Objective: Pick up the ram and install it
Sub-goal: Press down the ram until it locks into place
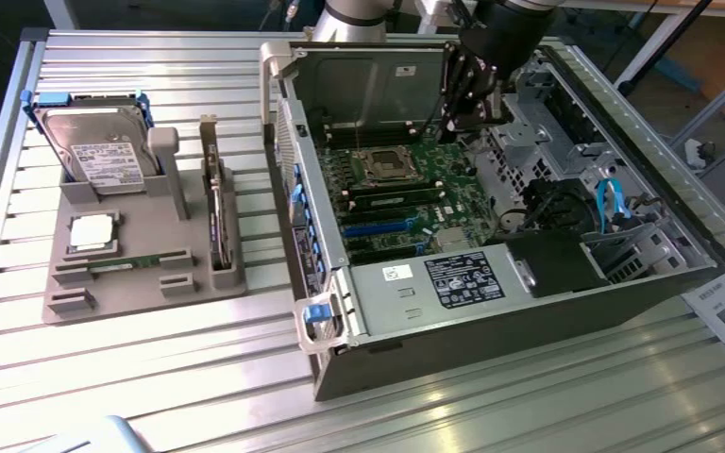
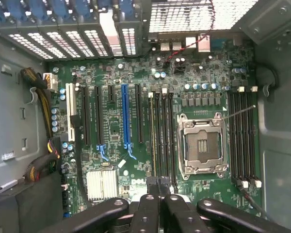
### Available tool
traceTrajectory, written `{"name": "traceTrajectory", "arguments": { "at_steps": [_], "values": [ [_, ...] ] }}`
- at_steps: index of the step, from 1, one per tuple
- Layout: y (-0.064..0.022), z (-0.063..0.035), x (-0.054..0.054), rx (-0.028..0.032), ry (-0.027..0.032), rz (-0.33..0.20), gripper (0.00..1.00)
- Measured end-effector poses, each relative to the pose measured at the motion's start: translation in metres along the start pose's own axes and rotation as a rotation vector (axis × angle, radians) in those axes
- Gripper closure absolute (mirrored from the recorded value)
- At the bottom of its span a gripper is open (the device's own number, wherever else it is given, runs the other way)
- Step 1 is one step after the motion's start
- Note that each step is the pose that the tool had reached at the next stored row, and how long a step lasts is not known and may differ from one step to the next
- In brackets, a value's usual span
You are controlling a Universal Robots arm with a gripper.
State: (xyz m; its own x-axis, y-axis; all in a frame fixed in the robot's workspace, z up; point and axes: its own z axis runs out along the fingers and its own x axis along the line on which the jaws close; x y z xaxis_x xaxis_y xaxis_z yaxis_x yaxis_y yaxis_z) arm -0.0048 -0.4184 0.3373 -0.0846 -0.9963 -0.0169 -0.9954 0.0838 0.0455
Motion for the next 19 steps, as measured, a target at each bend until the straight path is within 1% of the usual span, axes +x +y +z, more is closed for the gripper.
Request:
{"name": "traceTrajectory", "arguments": {
  "at_steps": [5,12,14,15,17,19],
  "values": [
    [0.0000,0.0001,0.0000,0.0016,-0.0045,0.096,0.90],
    [0.0000,0.0000,-0.0002,0.0037,-0.0097,0.212,0.90],
    [0.0000,0.0000,-0.0001,0.0047,-0.0125,0.271,0.90],
    [0.0000,0.0000,-0.0001,0.0054,-0.0142,0.310,0.90],
    [0.0000,0.0000,-0.0001,0.0064,-0.0171,0.373,0.90],
    [0.0000,0.0000,-0.0001,0.0073,-0.0193,0.419,0.90]
  ]
}}
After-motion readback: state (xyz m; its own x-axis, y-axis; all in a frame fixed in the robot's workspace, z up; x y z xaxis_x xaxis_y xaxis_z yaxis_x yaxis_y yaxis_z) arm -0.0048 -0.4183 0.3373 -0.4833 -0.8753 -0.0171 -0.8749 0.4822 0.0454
